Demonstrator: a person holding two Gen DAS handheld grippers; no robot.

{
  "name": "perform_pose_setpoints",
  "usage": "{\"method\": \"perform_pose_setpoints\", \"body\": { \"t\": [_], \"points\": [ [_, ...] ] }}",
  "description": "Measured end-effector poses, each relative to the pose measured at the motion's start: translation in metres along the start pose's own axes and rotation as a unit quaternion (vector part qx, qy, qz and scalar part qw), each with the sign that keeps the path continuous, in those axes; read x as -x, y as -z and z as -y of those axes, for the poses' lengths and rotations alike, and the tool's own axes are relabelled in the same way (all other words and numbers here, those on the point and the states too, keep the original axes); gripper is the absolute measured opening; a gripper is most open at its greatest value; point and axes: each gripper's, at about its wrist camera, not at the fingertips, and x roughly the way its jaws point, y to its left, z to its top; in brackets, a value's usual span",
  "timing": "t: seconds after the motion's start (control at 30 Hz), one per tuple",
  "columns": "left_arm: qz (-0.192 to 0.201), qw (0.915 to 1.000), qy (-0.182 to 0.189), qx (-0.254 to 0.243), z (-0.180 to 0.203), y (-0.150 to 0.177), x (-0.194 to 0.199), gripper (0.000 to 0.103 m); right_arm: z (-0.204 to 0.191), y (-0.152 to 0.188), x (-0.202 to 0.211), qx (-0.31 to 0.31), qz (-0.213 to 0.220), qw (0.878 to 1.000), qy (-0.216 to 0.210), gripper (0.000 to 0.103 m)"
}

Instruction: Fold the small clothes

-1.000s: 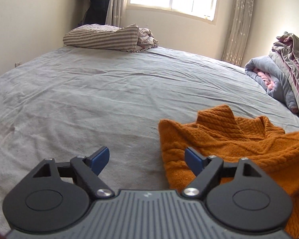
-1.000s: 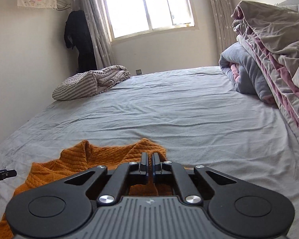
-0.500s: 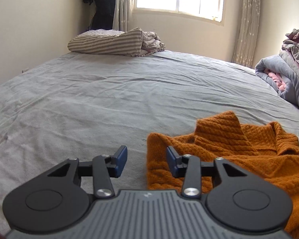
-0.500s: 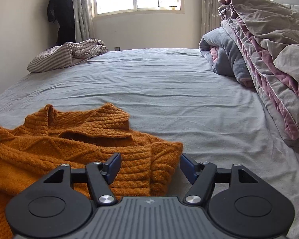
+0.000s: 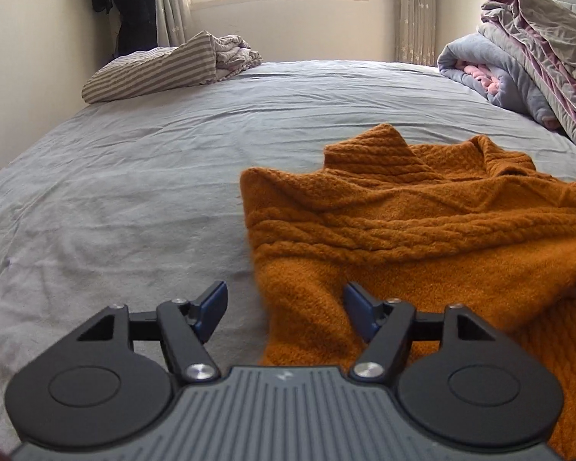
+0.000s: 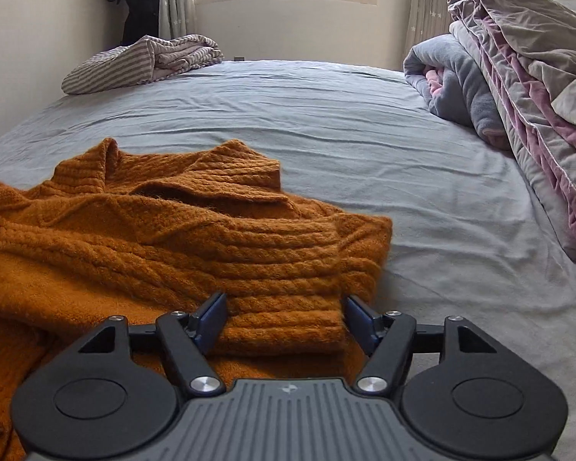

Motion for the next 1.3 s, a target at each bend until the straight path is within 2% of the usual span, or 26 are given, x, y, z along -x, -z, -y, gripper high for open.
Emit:
{"method": "perform_pose_setpoints", "body": {
  "t": [0.07, 0.2, 0.37, 0.47, 0.6, 0.73, 0.87, 1.03, 1.17, 1.3],
  "points": [
    [0.007, 0.9999, 0.01, 0.011, -0.01, 0.004, 0.023, 0.068, 0.009, 0.001, 0.02, -0.027, 0.006, 0.999, -0.019, 0.075],
    [-0.003, 0.9989, 0.037, 0.029, -0.025, 0.015, 0.067, 0.081, 0.018, 0.013, 0.068, -0.055, 0.013, 0.997, -0.05, 0.087],
    [0.006, 0.9985, 0.041, 0.035, -0.034, 0.032, 0.121, 0.095, 0.016, 0.031, 0.117, -0.045, 0.02, 0.998, -0.049, 0.098],
    [-0.002, 0.9982, 0.046, 0.039, -0.04, 0.045, 0.145, 0.101, 0.016, 0.044, 0.144, -0.044, 0.025, 0.998, -0.049, 0.1],
    [-0.031, 0.9966, 0.06, 0.046, -0.047, 0.069, 0.168, 0.101, 0.015, 0.068, 0.174, -0.043, 0.023, 0.997, -0.057, 0.102],
    [-0.053, 0.9928, 0.08, 0.072, -0.059, 0.099, 0.179, 0.101, 0.016, 0.095, 0.189, -0.03, 0.004, 0.998, -0.06, 0.103],
    [-0.082, 0.9867, 0.101, 0.097, -0.069, 0.127, 0.183, 0.099, 0.019, 0.123, 0.194, -0.024, -0.014, 0.998, -0.056, 0.103],
    [-0.111, 0.9775, 0.13, 0.123, -0.077, 0.152, 0.179, 0.095, 0.032, 0.149, 0.191, -0.055, -0.038, 0.996, -0.055, 0.102],
    [-0.126, 0.9693, 0.152, 0.147, -0.082, 0.165, 0.177, 0.08, 0.034, 0.165, 0.186, -0.067, -0.054, 0.995, -0.055, 0.097],
    [-0.129, 0.9669, 0.165, 0.145, -0.081, 0.171, 0.179, 0.063, 0.036, 0.176, 0.178, -0.08, -0.072, 0.993, -0.059, 0.09]
  ]
}}
